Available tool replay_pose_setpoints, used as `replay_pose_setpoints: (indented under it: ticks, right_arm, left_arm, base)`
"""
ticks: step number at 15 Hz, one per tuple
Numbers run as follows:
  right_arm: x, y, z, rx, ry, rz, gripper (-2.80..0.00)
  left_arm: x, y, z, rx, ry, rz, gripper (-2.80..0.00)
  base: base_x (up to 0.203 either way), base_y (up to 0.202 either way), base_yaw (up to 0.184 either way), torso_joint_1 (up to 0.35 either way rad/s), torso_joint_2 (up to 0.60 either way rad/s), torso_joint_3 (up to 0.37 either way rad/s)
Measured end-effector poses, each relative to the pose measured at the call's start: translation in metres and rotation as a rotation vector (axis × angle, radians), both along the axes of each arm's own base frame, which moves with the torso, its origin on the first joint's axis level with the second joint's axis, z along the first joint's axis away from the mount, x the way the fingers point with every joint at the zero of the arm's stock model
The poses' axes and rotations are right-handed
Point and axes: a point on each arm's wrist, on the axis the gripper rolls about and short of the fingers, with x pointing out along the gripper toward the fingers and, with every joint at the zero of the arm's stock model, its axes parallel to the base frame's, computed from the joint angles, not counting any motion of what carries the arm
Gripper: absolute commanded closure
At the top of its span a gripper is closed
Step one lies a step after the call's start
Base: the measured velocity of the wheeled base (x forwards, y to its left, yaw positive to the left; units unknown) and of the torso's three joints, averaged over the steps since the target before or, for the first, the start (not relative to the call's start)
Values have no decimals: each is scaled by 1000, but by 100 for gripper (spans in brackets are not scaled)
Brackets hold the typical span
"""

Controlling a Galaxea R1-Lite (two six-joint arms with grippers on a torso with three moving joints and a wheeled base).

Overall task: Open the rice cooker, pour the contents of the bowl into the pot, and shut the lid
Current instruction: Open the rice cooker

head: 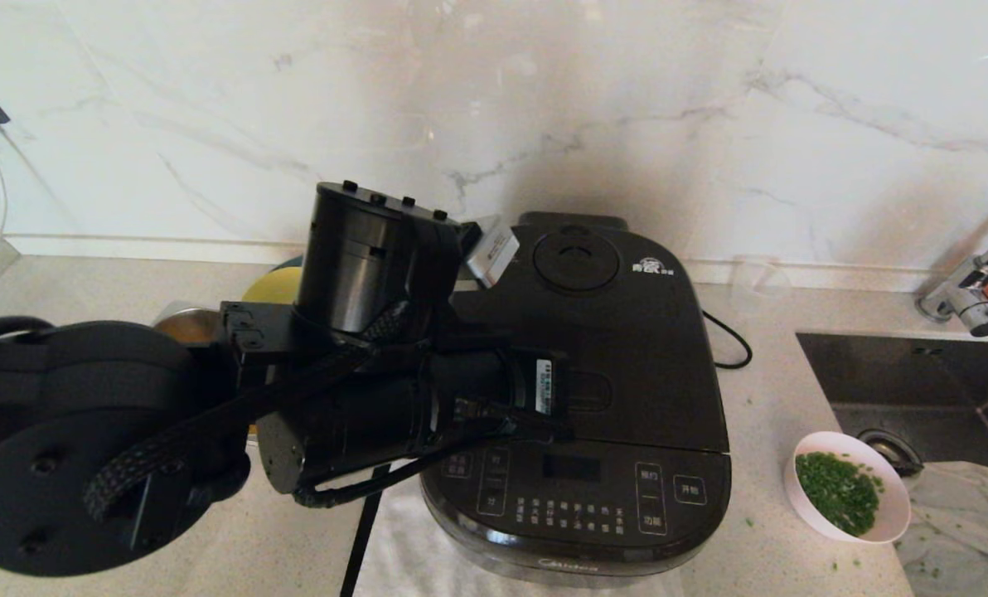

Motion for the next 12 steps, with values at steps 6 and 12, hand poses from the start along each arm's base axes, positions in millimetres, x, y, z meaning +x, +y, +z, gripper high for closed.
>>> replay_pose_setpoints:
  ticks: [6, 12]
  right_arm:
    - [0, 0, 0, 0, 0, 0, 0]
    - [0, 0, 0, 0, 0, 0, 0]
  left_arm:
    - [-7, 8, 6, 7, 21, 1, 0]
    - [-18, 13, 9, -3, 42, -17, 0]
  base:
    - [0, 0, 0, 0, 0, 0]
    - [0, 0, 0, 0, 0, 0]
